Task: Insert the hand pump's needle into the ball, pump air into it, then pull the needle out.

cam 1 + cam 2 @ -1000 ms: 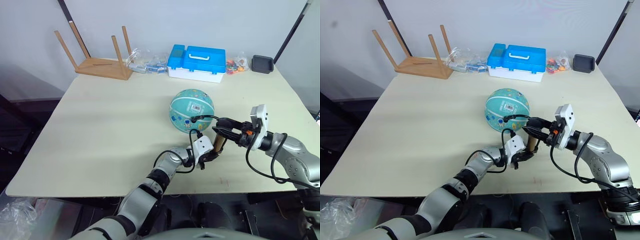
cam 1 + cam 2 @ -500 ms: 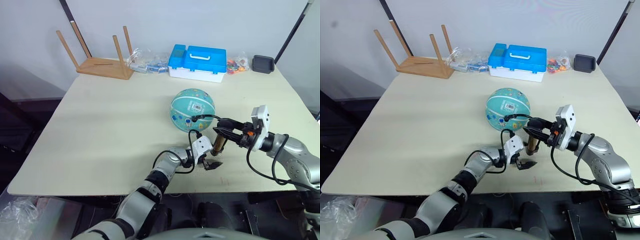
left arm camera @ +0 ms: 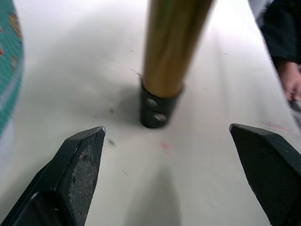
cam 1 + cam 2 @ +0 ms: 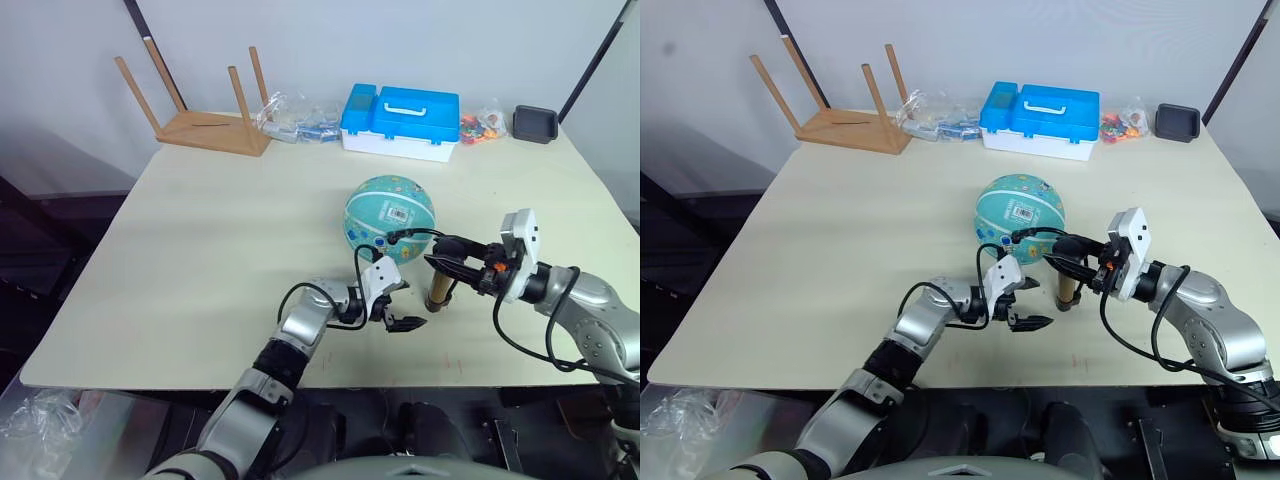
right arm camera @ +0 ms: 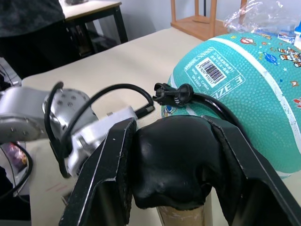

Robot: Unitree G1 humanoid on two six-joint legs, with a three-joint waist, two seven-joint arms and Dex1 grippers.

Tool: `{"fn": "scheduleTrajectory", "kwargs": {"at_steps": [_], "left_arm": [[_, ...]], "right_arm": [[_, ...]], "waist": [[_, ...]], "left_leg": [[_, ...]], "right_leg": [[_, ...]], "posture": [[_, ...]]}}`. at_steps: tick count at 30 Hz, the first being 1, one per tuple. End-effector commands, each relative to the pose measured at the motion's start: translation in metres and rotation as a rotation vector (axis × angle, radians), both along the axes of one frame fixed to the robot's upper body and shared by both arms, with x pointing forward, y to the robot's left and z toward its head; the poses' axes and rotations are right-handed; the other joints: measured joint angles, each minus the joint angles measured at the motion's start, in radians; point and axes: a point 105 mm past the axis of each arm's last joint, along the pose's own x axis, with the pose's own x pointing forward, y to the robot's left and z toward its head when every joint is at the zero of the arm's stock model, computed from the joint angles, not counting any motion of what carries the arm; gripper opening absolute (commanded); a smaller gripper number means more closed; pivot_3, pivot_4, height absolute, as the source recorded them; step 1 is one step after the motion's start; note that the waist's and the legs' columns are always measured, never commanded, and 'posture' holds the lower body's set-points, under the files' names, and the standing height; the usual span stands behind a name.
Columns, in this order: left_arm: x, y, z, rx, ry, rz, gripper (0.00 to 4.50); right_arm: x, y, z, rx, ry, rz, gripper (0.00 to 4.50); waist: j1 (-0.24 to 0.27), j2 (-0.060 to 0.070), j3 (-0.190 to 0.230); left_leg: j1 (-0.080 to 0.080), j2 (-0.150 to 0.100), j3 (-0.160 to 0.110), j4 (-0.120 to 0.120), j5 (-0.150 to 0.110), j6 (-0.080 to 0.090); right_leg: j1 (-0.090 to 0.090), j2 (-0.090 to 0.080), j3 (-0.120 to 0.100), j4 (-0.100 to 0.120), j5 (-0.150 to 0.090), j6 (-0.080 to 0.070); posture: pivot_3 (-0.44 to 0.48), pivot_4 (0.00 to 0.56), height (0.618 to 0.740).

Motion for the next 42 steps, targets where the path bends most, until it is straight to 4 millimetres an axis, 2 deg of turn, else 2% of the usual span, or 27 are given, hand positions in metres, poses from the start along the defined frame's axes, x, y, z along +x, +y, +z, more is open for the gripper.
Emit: {"fn": "scheduleTrajectory", "kwargs": {"at_steps": [1, 6, 10, 15, 18, 21, 23, 27, 30, 34, 37, 42], "left_arm": [[-0.008, 0.001, 0.021, -0.057, -0.022, -0.040, 4.50], [-0.019, 0.026, 0.045, -0.124, -0.030, -0.028, 4.50], [-0.032, 0.048, 0.061, -0.154, -0.017, -0.018, 4.50], [-0.052, 0.064, 0.086, -0.218, -0.005, -0.021, 4.50], [-0.064, 0.083, 0.102, -0.244, -0.005, 0.015, 4.50], [-0.076, 0.111, 0.105, -0.241, 0.040, 0.088, 4.50], [-0.081, 0.122, 0.109, -0.274, 0.030, 0.128, 4.50], [-0.089, 0.131, 0.114, -0.287, 0.002, 0.155, 4.50], [-0.095, 0.143, 0.117, -0.281, 0.001, 0.153, 4.50], [-0.092, 0.147, 0.122, -0.300, -0.006, 0.170, 4.50], [-0.094, 0.149, 0.122, -0.291, -0.028, 0.163, 4.50], [-0.094, 0.145, 0.123, -0.286, -0.067, 0.166, 4.50]], "right_arm": [[0.000, -0.012, -0.022, -0.100, 0.090, -0.062, 1.67], [-0.005, -0.010, -0.008, -0.133, 0.062, -0.017, 1.67], [-0.009, -0.012, -0.002, -0.183, 0.052, 0.014, 1.67], [-0.009, -0.012, 0.015, -0.236, 0.016, 0.057, 1.67], [-0.011, -0.008, 0.025, -0.318, -0.020, 0.108, 1.67], [-0.017, -0.001, 0.040, -0.407, -0.061, 0.194, 1.67], [-0.020, 0.004, 0.050, -0.440, -0.086, 0.246, 1.64], [-0.021, 0.005, 0.059, -0.571, -0.128, 0.321, 1.64], [-0.025, 0.006, 0.058, -0.729, -0.119, 0.403, 1.64], [-0.019, 0.003, 0.045, -0.905, -0.122, 0.448, 1.64], [-0.009, -0.002, 0.017, -1.070, -0.095, 0.474, 1.64], [0.008, -0.006, -0.021, -1.210, -0.071, 0.490, 1.64]], "waist": [[0.000, 0.001, 0.002], [0.000, 0.003, 0.006], [0.001, 0.004, 0.011], [0.003, 0.003, 0.015], [0.001, 0.003, 0.019], [-0.001, 0.003, 0.023], [-0.002, 0.004, 0.025], [0.001, 0.003, 0.029], [0.003, 0.002, 0.031], [0.000, 0.001, 0.031], [-0.002, 0.001, 0.031], [-0.002, 0.000, 0.031]], "left_leg": [[0.000, 0.000, 0.000, 0.000, 0.000, 0.000], [-0.003, 0.000, 0.000, 0.000, 0.000, 0.000], [-0.003, 0.000, 0.000, -0.001, 0.000, 0.000], [-0.006, -0.001, 0.000, -0.001, 0.000, 0.000], [-0.008, -0.001, 0.000, -0.001, 0.000, 0.000], [-0.010, -0.001, 0.000, -0.001, 0.000, 0.000], [-0.016, -0.001, 0.001, -0.001, 0.000, -0.001], [-0.019, -0.001, 0.001, -0.001, 0.003, -0.005], [-0.020, -0.001, 0.002, -0.001, 0.003, -0.006], [-0.021, -0.001, 0.002, -0.001, 0.003, -0.006], [-0.020, -0.001, 0.003, -0.001, 0.003, -0.006], [-0.020, -0.001, 0.003, -0.001, 0.003, -0.006]], "right_leg": [[0.000, 0.000, 0.000, 0.000, 0.000, 0.000], [-0.003, 0.000, 0.000, 0.000, 0.000, 0.000], [-0.003, -0.001, 0.000, -0.001, -0.001, -0.002], [-0.007, -0.002, 0.000, -0.001, -0.002, -0.004], [-0.008, -0.002, 0.001, -0.001, -0.001, -0.005], [-0.011, -0.002, 0.000, -0.001, 0.000, -0.007], [-0.017, -0.001, 0.001, -0.001, 0.001, -0.007], [-0.019, -0.001, 0.001, -0.001, 0.003, -0.004], [-0.020, -0.002, 0.000, -0.002, 0.001, -0.007], [-0.020, -0.002, 0.000, -0.003, 0.001, -0.008], [-0.020, -0.002, 0.000, -0.002, 0.001, -0.008], [-0.020, -0.002, 0.001, -0.001, 0.001, -0.007]], "posture": [[0.000, 0.150, 0.740], [0.000, 0.150, 0.740], [0.000, 0.150, 0.740], [0.000, 0.150, 0.740], [0.000, 0.150, 0.740], [0.000, 0.150, 0.740], [0.000, 0.150, 0.740], [0.000, 0.150, 0.740], [0.000, 0.150, 0.740], [0.000, 0.150, 0.740], [0.000, 0.150, 0.740], [0.000, 0.150, 0.740]]}}
